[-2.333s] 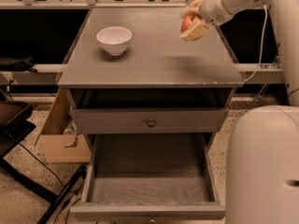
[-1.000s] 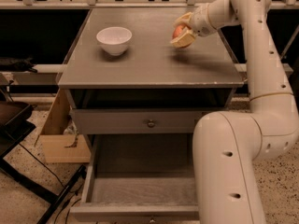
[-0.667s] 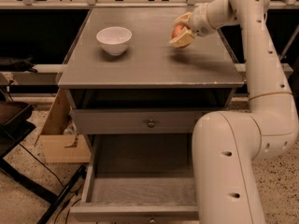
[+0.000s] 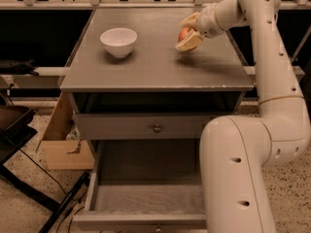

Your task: Pick apple from middle drawer and place on counter

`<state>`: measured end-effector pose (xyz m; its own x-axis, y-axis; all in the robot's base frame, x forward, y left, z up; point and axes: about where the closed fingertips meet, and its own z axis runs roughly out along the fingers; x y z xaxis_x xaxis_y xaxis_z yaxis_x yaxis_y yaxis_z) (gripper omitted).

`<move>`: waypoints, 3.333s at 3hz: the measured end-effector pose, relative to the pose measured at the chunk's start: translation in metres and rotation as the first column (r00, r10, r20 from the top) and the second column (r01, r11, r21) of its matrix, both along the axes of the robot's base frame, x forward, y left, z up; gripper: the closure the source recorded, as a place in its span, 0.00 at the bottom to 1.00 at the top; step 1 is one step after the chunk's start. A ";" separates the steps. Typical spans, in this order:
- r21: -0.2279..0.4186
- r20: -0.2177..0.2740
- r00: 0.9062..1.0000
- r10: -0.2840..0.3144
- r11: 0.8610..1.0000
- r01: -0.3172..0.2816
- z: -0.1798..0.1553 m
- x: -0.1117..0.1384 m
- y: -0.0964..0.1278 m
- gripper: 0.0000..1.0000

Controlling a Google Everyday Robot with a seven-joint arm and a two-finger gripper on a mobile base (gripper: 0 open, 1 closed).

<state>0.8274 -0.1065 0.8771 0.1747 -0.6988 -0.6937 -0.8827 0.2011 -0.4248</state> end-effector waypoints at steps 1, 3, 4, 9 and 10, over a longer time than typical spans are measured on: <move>0.000 0.000 1.000 0.000 1.000 0.000 0.000 0.000 0.000 0.00; 0.042 0.147 0.987 0.059 0.997 -0.066 0.073 -0.024 -0.008 0.00; 0.098 0.309 0.948 0.079 0.989 -0.115 0.147 -0.065 -0.049 0.00; 0.102 0.499 0.862 0.087 0.982 -0.158 0.210 -0.148 -0.121 0.00; -0.148 0.361 0.926 0.110 0.987 -0.059 0.227 -0.168 -0.111 0.00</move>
Offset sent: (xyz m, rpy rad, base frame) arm 0.0000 0.0000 0.0000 0.0000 0.0000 0.0000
